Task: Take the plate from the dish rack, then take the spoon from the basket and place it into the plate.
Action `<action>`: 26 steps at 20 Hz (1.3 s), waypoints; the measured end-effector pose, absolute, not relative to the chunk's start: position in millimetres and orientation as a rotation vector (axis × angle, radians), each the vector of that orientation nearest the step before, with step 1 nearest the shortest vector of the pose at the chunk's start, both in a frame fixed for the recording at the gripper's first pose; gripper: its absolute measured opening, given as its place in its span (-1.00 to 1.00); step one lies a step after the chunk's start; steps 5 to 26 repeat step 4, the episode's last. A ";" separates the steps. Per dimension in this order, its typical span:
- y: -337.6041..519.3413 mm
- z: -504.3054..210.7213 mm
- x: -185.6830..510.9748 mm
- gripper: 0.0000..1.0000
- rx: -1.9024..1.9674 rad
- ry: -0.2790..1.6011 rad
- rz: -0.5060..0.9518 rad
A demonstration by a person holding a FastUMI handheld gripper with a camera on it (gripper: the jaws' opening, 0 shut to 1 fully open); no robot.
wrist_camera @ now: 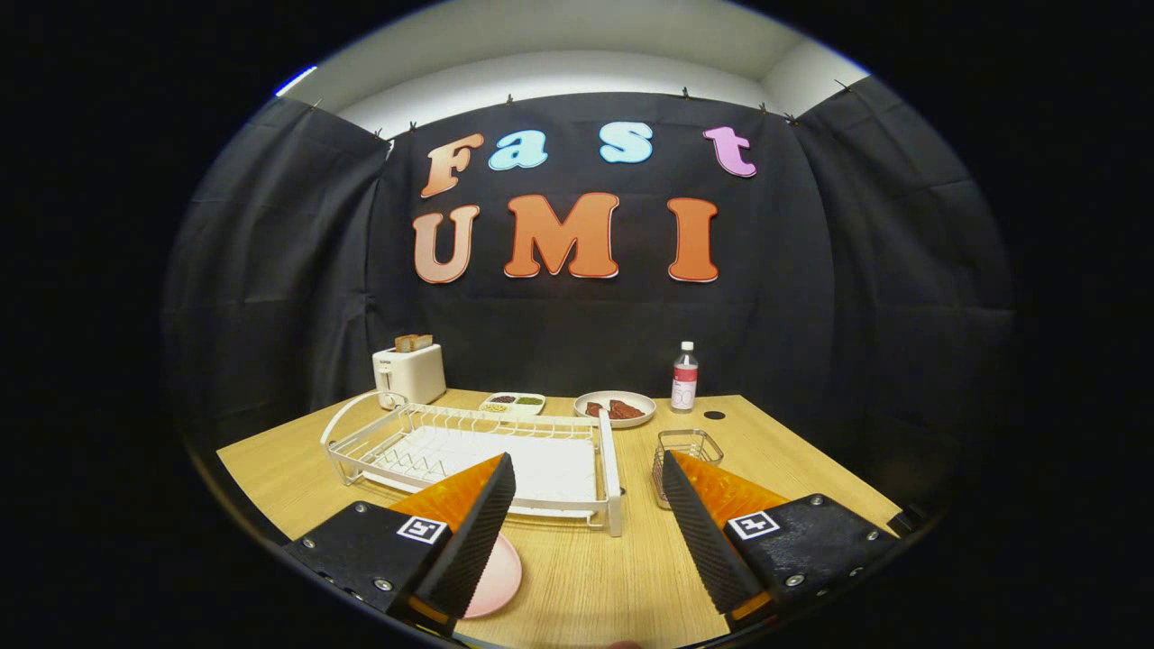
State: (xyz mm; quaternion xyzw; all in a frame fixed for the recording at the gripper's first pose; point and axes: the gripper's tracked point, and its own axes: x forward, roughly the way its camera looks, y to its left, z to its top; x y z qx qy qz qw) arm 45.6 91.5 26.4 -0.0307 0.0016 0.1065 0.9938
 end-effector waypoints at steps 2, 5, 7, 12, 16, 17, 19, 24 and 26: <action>85.7 21.8 47.6 0.95 -0.050 0.014 0.202; 81.9 17.3 47.3 0.95 -0.048 0.021 0.196; 81.9 17.3 47.3 0.95 -0.048 0.021 0.196; 81.9 17.3 47.3 0.95 -0.048 0.021 0.196; 81.9 17.3 47.3 0.95 -0.048 0.021 0.196; 81.9 17.3 47.3 0.95 -0.048 0.021 0.196; 81.9 17.3 47.3 0.95 -0.048 0.021 0.196; 81.9 17.3 47.3 0.95 -0.048 0.021 0.196; 81.9 17.3 47.3 0.95 -0.048 0.021 0.196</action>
